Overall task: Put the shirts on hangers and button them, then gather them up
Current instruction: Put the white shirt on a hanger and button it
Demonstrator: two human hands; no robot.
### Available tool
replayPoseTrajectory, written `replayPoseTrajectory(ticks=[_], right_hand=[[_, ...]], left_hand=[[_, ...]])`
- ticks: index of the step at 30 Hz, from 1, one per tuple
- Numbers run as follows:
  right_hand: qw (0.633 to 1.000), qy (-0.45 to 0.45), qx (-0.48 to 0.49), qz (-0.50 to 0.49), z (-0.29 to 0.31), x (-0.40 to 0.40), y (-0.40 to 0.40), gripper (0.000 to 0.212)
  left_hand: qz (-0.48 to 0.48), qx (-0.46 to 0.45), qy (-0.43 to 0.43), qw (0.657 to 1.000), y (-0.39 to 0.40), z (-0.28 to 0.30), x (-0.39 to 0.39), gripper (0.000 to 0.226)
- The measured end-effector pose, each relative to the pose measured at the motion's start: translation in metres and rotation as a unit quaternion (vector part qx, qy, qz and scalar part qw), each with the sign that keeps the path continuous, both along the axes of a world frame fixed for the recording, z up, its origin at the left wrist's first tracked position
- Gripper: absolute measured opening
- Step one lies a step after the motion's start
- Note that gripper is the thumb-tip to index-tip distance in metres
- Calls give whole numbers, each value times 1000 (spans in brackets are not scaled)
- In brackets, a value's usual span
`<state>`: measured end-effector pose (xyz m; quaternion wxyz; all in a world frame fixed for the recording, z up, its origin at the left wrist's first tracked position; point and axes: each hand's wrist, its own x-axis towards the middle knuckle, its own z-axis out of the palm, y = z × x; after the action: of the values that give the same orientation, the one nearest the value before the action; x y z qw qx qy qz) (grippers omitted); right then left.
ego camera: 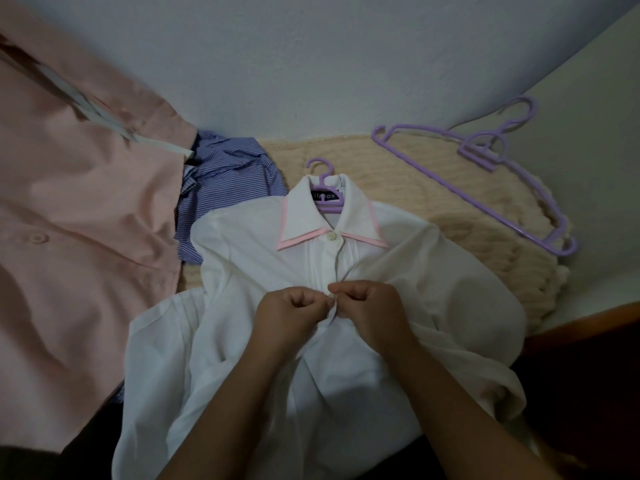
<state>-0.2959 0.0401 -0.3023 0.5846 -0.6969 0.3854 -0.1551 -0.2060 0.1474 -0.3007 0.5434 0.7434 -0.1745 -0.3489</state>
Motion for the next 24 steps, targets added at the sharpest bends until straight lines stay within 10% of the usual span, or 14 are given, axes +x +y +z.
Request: replayPoseTrajectory(ticks=[10,24], right_hand=[[997,-31,61,42,12,8,-18,26],[939,-62,336,-32,16,41,-52,19]], left_hand=[[10,-15,338,941,-11,6,28,26],[97,92,196,971,-36,17,60,30]])
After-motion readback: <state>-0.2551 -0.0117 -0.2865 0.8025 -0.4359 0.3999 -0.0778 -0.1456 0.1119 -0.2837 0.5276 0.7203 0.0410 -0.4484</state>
